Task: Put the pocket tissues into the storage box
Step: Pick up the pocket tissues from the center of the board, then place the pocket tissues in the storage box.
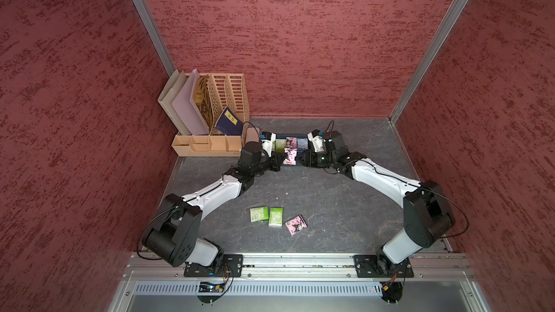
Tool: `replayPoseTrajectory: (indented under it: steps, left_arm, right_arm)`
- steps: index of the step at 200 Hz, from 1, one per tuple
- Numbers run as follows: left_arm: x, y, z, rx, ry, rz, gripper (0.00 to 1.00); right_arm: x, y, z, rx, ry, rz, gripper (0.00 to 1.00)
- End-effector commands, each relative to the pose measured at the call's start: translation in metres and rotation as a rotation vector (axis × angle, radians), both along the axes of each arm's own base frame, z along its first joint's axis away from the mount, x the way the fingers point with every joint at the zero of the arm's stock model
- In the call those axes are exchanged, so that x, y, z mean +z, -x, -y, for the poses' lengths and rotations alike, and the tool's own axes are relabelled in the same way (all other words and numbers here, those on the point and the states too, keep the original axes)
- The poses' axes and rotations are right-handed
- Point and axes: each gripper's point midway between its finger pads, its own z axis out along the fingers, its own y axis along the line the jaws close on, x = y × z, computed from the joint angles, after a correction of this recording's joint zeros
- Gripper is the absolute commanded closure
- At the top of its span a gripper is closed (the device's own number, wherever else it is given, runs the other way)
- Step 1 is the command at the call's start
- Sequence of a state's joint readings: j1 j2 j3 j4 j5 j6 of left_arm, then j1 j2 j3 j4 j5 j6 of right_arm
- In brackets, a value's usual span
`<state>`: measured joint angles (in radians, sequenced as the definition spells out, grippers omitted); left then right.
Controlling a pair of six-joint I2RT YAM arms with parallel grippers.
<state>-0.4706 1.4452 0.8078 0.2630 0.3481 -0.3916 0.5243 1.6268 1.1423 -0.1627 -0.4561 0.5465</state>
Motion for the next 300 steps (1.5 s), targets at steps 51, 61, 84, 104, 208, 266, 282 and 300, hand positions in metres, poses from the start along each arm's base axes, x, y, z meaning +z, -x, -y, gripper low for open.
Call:
replayPoseTrajectory:
  steps: [51,61,84,104,208,266,282,300]
  left_arm:
    - [0.008,0.005,-0.004,-0.01,0.008,0.035,1.0]
    - [0.009,0.006,-0.004,-0.011,0.01,0.038,1.0]
    - [0.01,0.006,-0.006,-0.007,0.007,0.042,1.0]
    - [0.011,0.007,-0.008,-0.006,0.009,0.047,1.0]
    - [0.004,0.006,-0.017,0.027,-0.04,0.035,0.0]
    - [0.006,-0.001,-0.066,0.186,-0.062,0.041,0.0]
    - [0.005,-0.001,-0.08,0.221,-0.069,0.038,0.0]
    - [0.007,0.002,-0.096,0.263,-0.072,0.039,0.0]
  right_arm:
    - [0.029,-0.008,-0.027,0.046,-0.095,0.067,0.55]
    - [0.026,-0.008,-0.03,0.049,-0.094,0.06,0.57]
    - [0.019,-0.009,-0.033,0.05,-0.098,0.045,0.68]
    - [0.016,-0.01,-0.035,0.049,-0.098,0.039,0.71]
    - [0.018,-0.015,-0.031,0.103,0.039,0.105,1.0]
    - [0.025,-0.042,-0.019,0.336,0.347,0.255,1.0]
    - [0.018,-0.051,-0.023,0.412,0.412,0.275,1.0]
    - [0.007,-0.062,-0.026,0.477,0.469,0.288,1.0]
